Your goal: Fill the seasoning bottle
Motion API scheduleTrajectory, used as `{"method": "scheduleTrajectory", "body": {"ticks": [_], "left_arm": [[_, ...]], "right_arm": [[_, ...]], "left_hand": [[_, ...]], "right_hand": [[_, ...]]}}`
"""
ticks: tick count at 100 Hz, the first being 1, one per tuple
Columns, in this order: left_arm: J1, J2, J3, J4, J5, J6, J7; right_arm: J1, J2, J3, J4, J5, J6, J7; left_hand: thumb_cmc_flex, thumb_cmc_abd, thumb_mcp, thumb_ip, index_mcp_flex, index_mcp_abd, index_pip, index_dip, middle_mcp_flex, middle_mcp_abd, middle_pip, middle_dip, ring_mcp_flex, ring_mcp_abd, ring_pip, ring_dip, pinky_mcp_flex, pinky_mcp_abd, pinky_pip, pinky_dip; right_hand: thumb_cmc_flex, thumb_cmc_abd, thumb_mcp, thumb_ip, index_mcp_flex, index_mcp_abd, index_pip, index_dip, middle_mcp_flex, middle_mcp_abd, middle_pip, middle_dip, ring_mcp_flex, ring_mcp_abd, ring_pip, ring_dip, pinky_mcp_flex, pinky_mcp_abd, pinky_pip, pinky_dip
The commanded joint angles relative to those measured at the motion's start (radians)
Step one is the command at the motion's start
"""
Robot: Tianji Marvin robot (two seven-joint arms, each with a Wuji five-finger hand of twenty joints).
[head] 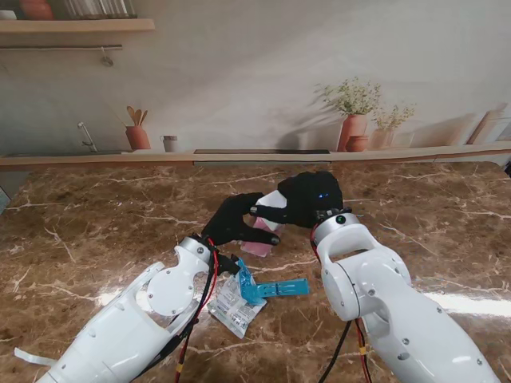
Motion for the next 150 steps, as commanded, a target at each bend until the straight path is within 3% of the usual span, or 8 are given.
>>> {"method": "scheduleTrajectory", "body": {"ticks": [1,29,41,52,69,98,124,150], "left_arm": [[0.001,-0.001,-0.003,-0.012,-0.002,-0.001,-0.001],[0.003,0.001,-0.006,-0.017,-0.002,0.000,-0.008],[0.004,0.003,-0.008,-0.020,0.000,0.000,-0.010],[0.005,0.004,-0.011,-0.023,0.002,0.001,-0.009],[0.003,0.005,-0.011,-0.024,0.003,-0.001,-0.013],[0.003,0.007,-0.013,-0.026,0.004,-0.003,-0.017],[0.006,0.008,-0.016,-0.031,0.005,0.000,-0.021],[0.007,0.007,-0.015,-0.032,0.006,-0.001,-0.018]], "right_arm": [[-0.016,0.012,0.013,-0.027,0.022,0.002,0.028],[-0.063,0.026,0.138,-0.091,0.248,-0.150,0.084],[-0.058,0.046,0.206,-0.106,0.374,-0.256,0.204],[-0.045,0.063,0.238,-0.106,0.480,-0.296,0.292],[-0.024,0.067,0.229,-0.083,0.478,-0.312,0.305],[0.014,0.052,0.189,-0.003,0.462,-0.336,0.198],[0.027,0.056,0.188,0.004,0.497,-0.343,0.219],[0.036,0.055,0.163,0.005,0.476,-0.278,0.238]], "left_hand": [[0.182,0.438,0.358,0.024,0.168,-0.238,0.167,0.024,0.076,-0.074,0.057,0.019,0.066,-0.046,0.093,0.013,0.010,-0.055,0.032,0.024],[0.184,0.439,0.355,0.025,0.168,-0.240,0.169,0.025,0.074,-0.074,0.057,0.020,0.064,-0.047,0.097,0.015,0.009,-0.056,0.032,0.025],[0.183,0.440,0.354,0.025,0.167,-0.242,0.169,0.026,0.074,-0.076,0.057,0.021,0.063,-0.050,0.097,0.015,0.009,-0.056,0.032,0.025],[0.184,0.439,0.353,0.025,0.167,-0.244,0.171,0.027,0.074,-0.077,0.058,0.021,0.063,-0.050,0.098,0.017,0.009,-0.056,0.032,0.025],[0.184,0.439,0.354,0.025,0.168,-0.245,0.173,0.029,0.075,-0.078,0.059,0.022,0.064,-0.050,0.098,0.019,0.008,-0.056,0.031,0.025],[0.184,0.438,0.355,0.025,0.168,-0.245,0.174,0.030,0.076,-0.077,0.060,0.023,0.064,-0.049,0.096,0.021,0.008,-0.058,0.030,0.025],[0.185,0.439,0.354,0.025,0.168,-0.244,0.173,0.031,0.075,-0.075,0.059,0.024,0.063,-0.046,0.095,0.022,0.006,-0.057,0.029,0.026],[0.186,0.440,0.352,0.026,0.169,-0.245,0.173,0.032,0.073,-0.077,0.059,0.024,0.061,-0.049,0.095,0.023,0.004,-0.056,0.029,0.026]], "right_hand": [[-0.035,0.060,0.066,0.075,-0.165,0.004,-0.113,-0.025,-0.139,0.017,-0.093,-0.047,-0.091,0.006,-0.096,-0.036,-0.070,-0.012,-0.090,-0.006],[0.166,-0.072,0.062,0.036,-0.564,0.056,-0.332,0.030,-0.771,0.026,-0.259,-0.148,-0.569,-0.017,-0.418,-0.185,-0.347,0.000,-0.530,0.013],[0.384,-0.200,0.097,0.139,-0.636,0.081,-0.367,0.077,-0.924,0.049,-0.286,-0.154,-0.737,-0.032,-0.466,-0.217,-0.469,-0.021,-0.695,0.032],[0.468,-0.302,0.429,0.251,-0.656,0.098,-0.361,0.137,-0.957,0.056,-0.282,-0.146,-0.788,-0.039,-0.478,-0.227,-0.520,-0.037,-0.765,0.057],[0.639,-0.442,0.746,0.096,-0.606,0.093,-0.276,0.234,-0.897,0.030,-0.237,-0.122,-0.749,-0.065,-0.451,-0.236,-0.477,-0.051,-0.762,0.067],[0.680,-0.466,0.556,-0.071,-0.297,-0.033,-0.113,0.272,-0.616,-0.076,-0.137,-0.094,-0.615,-0.137,-0.346,-0.223,-0.382,-0.055,-0.652,0.079],[0.626,-0.495,0.457,-0.095,-0.159,-0.112,-0.038,0.278,-0.438,-0.096,-0.082,-0.029,-0.522,-0.140,-0.256,-0.167,-0.373,-0.049,-0.589,0.080],[0.446,-0.383,0.198,-0.095,-0.078,-0.036,0.027,0.288,-0.346,-0.078,0.024,0.165,-0.465,-0.101,-0.095,0.004,-0.359,-0.043,-0.521,0.130]]}}
